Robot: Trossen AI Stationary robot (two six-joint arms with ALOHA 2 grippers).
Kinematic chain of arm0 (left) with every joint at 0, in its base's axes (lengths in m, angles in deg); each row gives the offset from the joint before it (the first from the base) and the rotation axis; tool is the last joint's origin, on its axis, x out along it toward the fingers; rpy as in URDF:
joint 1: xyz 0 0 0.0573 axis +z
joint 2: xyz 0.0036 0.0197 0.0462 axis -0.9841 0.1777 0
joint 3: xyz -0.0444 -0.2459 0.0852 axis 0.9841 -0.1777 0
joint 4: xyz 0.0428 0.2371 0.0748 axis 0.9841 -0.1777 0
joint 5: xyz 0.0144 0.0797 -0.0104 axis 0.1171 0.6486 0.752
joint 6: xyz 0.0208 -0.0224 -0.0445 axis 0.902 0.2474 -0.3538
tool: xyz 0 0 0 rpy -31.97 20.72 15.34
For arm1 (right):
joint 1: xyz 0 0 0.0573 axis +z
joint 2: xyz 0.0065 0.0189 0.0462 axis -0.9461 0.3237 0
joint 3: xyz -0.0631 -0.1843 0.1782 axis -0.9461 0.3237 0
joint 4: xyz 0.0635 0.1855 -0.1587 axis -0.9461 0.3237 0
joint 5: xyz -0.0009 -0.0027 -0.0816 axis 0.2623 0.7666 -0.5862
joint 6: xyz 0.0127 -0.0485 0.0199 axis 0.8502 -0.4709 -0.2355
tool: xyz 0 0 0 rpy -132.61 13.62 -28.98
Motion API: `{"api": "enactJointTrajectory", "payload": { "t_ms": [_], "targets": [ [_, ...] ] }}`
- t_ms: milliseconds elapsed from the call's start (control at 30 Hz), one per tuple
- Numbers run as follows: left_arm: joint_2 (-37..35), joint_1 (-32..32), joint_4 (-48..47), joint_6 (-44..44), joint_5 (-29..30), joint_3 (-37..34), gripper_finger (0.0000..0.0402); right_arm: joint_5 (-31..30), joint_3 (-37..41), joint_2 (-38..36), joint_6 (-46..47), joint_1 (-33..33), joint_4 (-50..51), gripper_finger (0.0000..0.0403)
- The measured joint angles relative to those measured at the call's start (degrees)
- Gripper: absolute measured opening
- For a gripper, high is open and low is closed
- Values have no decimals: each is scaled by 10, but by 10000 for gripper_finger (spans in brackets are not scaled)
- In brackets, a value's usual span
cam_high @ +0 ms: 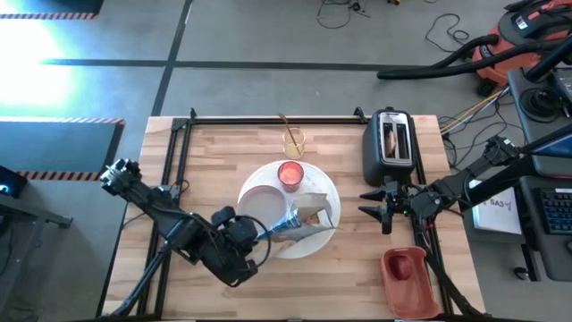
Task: Arrange a breakfast setting
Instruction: Pour the cereal from the cereal box into the white bowl
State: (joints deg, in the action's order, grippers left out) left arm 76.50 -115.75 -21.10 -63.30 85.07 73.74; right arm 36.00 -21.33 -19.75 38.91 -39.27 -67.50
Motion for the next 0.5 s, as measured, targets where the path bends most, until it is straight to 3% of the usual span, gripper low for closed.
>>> {"api": "enactJointTrajectory", "payload": {
  "t_ms": [333, 500],
  "targets": [
    [-2, -17, -20, -87, -94, -2, 0, 0, 0, 0, 0, 0, 0, 210],
    [-2, -31, -37, -126, -113, -6, 0, 0, 0, 0, 0, 0, 0, 210]
  ]
}}
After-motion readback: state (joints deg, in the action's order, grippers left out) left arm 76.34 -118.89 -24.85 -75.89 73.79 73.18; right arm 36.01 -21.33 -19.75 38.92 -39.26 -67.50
